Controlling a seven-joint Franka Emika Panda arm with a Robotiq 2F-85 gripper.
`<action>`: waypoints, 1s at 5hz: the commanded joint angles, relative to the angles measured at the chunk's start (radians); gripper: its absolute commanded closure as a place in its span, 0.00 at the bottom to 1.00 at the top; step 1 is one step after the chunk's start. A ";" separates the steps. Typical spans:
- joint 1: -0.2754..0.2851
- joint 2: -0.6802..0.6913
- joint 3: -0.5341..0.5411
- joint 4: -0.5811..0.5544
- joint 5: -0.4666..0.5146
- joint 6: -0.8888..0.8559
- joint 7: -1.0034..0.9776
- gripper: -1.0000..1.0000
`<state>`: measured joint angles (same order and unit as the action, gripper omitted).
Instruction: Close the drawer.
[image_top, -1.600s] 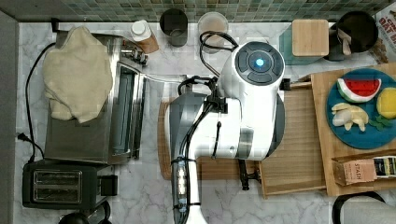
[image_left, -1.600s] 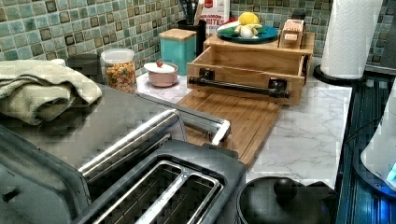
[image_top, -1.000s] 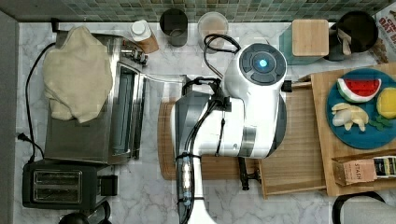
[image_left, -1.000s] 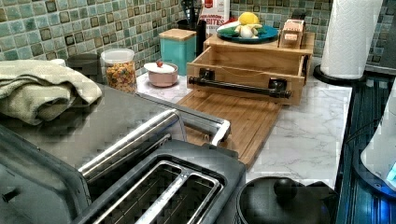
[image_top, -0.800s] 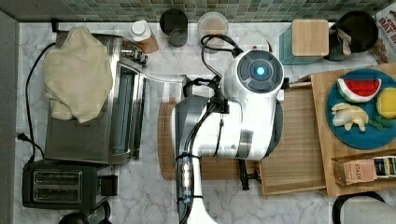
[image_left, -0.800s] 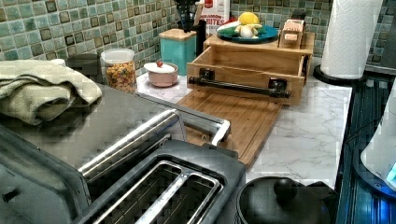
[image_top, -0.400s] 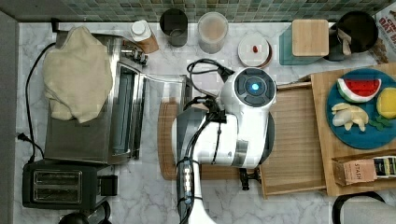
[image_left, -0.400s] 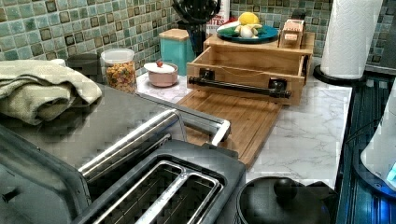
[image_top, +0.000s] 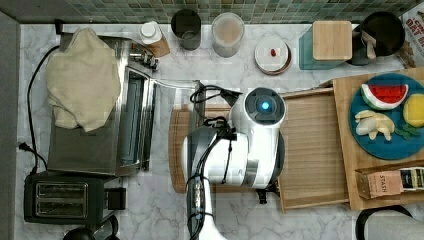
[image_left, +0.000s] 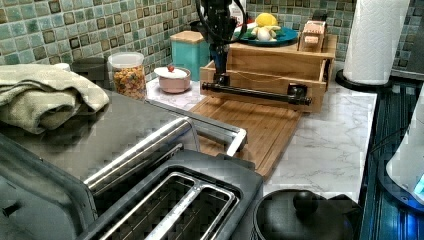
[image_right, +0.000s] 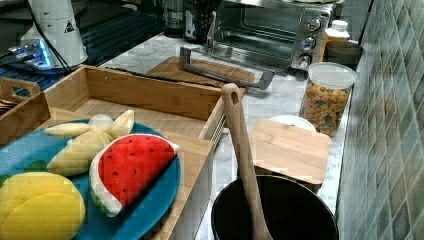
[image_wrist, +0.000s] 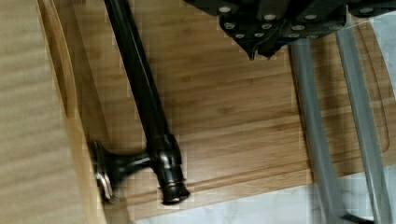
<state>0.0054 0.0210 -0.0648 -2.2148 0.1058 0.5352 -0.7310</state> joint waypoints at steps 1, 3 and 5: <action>0.013 -0.069 0.020 -0.210 -0.041 0.196 -0.188 1.00; -0.005 -0.020 0.000 -0.239 -0.055 0.234 -0.229 1.00; -0.022 0.024 -0.019 -0.246 -0.087 0.281 -0.267 1.00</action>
<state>0.0009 -0.0040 -0.0582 -2.4785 0.0450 0.7827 -0.8872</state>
